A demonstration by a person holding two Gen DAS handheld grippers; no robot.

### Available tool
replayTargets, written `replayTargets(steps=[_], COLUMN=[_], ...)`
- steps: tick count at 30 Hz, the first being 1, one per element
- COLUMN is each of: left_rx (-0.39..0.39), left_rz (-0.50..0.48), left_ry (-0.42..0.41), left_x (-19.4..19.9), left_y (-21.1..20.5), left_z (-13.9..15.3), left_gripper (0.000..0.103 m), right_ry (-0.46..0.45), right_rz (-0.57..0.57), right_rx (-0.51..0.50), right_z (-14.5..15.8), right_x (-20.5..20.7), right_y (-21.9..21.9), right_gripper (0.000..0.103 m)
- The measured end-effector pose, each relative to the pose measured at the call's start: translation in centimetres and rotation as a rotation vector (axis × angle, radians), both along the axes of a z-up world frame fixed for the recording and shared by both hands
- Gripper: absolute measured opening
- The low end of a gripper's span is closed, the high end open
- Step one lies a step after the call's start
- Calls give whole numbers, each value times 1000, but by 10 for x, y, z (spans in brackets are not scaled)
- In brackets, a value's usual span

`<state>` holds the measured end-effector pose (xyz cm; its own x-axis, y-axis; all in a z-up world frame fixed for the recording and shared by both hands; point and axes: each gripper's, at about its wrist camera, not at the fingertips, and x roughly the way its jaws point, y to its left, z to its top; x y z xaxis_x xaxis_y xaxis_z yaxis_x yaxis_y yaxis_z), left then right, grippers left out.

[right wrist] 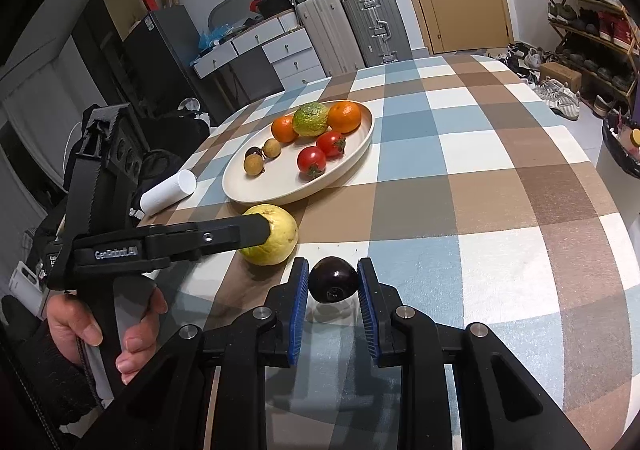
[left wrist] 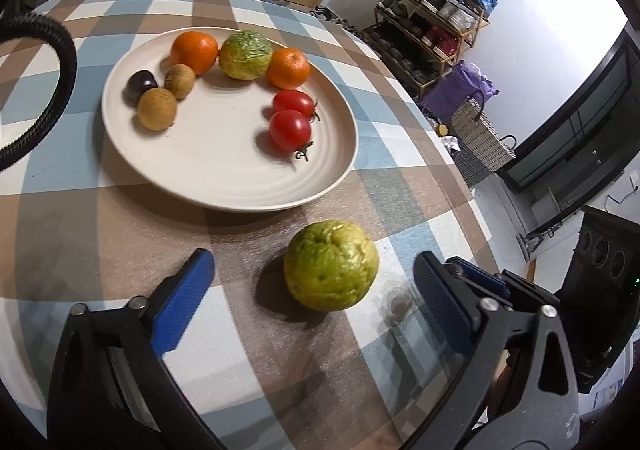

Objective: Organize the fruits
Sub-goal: 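Grasp the large green bumpy citrus with the left tool while the right tool holds the plum, then carry the citrus and plum onto the cream plate and open both tools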

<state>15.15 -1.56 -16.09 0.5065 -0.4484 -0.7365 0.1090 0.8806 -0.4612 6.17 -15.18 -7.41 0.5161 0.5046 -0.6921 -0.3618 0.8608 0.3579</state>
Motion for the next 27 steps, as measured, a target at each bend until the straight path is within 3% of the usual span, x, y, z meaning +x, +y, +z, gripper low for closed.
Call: replayTargets(steps=[5, 7, 11, 27], left_rx=[-12, -14, -25, -87], left_rz=[-28, -53, -91, -42], left_ry=[-2, 1, -7, -102], left_x=[2, 4, 3, -6], left_y=[-3, -6, -11, 16], left_z=[-1, -3, -5, 19], left_gripper=[66, 47, 47, 47], right_ry=[-1, -1, 2, -12], right_rz=[0, -1, -1, -7], right_rx=[3, 6, 5, 20], right_z=[0, 0, 0, 11], right_x=[0, 1, 1, 18], right_y=[0, 0, 0, 3], right_gripper=[25, 25, 25, 25])
